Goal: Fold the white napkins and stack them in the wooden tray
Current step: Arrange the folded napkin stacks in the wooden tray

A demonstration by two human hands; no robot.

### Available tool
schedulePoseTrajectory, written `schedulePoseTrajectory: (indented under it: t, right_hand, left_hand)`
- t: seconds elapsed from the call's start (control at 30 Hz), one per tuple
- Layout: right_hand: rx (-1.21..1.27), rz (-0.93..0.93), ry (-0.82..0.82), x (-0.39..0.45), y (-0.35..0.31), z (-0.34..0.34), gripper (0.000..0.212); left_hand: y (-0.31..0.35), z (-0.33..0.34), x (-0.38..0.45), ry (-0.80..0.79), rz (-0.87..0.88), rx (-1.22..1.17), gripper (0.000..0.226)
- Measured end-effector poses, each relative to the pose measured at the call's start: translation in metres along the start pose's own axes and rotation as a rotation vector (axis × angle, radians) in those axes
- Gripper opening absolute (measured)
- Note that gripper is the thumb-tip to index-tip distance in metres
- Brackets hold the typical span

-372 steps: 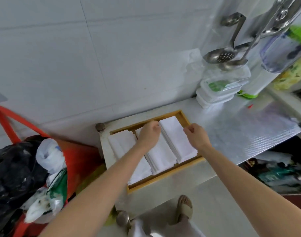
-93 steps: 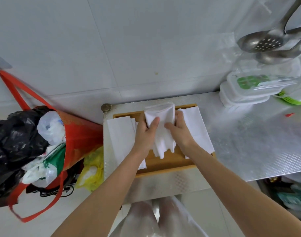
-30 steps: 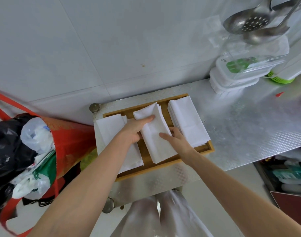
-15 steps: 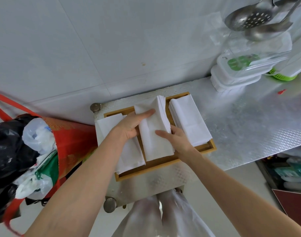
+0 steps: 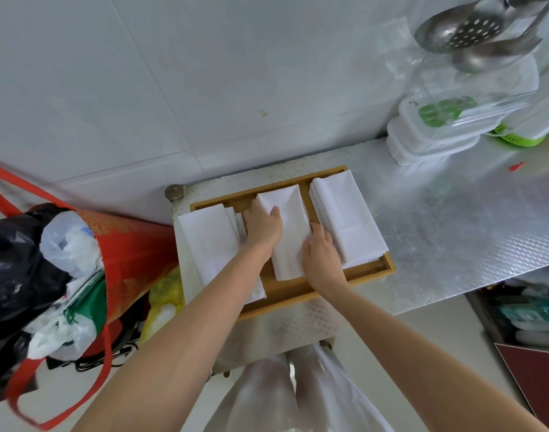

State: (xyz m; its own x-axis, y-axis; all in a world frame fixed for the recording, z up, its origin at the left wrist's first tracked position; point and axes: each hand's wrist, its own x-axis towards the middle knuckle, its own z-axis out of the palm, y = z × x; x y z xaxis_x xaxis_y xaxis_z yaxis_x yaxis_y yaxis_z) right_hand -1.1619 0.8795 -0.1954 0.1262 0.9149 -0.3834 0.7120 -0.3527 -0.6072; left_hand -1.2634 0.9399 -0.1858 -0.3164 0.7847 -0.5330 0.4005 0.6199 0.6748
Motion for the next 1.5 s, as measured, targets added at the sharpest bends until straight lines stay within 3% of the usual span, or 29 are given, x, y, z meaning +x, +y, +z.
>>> schedulePoseTrajectory:
  t: [0.2, 0.37, 0.47, 0.6, 0.67, 0.83, 1.0, 1.17, 1.3, 1.4, 1.5]
  right_hand:
    - [-0.141, -0.222, 0.057, -0.015, 0.004, -0.001, 0.053]
    - [0.05, -0.003, -0.155, -0.014, 0.004, -0.01, 0.065]
    - [0.048, -0.027, -0.194, -0.011, 0.003, -0.019, 0.088]
    - [-0.168, -0.104, -0.268, -0.01, 0.002, -0.036, 0.117]
    - [-0.293, -0.186, -0.282, -0.014, 0.004, -0.04, 0.114]
    - [-0.525, -0.439, -0.142, -0.02, 0.01, -0.049, 0.081]
    - [-0.845, -0.706, -0.213, -0.002, 0.019, -0.049, 0.098]
    - [-0.818, -0.681, -0.29, 0.023, 0.013, -0.046, 0.108]
    - [-0.841, -0.593, -0.48, 0.034, -0.001, -0.057, 0.115]
    - [-0.656, -0.476, -0.627, 0.056, -0.028, -0.083, 0.091]
    - [-0.448, -0.578, -0.374, 0.087, -0.059, -0.088, 0.049]
  left_hand:
    - [-0.01, -0.006, -0.013, -0.113, -0.046, -0.059, 0.039]
    - [-0.014, -0.002, -0.02, -0.103, -0.055, -0.093, 0.036]
    - [-0.013, 0.0, -0.02, -0.103, -0.036, -0.105, 0.037]
    - [-0.008, 0.002, -0.021, -0.187, -0.006, -0.086, 0.035]
    - [-0.006, 0.001, -0.021, -0.215, 0.008, -0.074, 0.038]
    - [-0.007, -0.005, -0.022, -0.258, -0.012, -0.137, 0.042]
    - [-0.009, -0.007, -0.029, -0.248, -0.031, -0.17, 0.039]
    - [-0.025, -0.005, -0.047, -0.282, -0.088, -0.283, 0.035]
    - [-0.034, 0.0, -0.058, -0.309, 0.063, 0.059, 0.045]
    - [-0.038, 0.001, -0.063, -0.33, 0.109, 0.134, 0.071]
    - [-0.037, 0.002, -0.069, -0.318, 0.149, 0.145, 0.078]
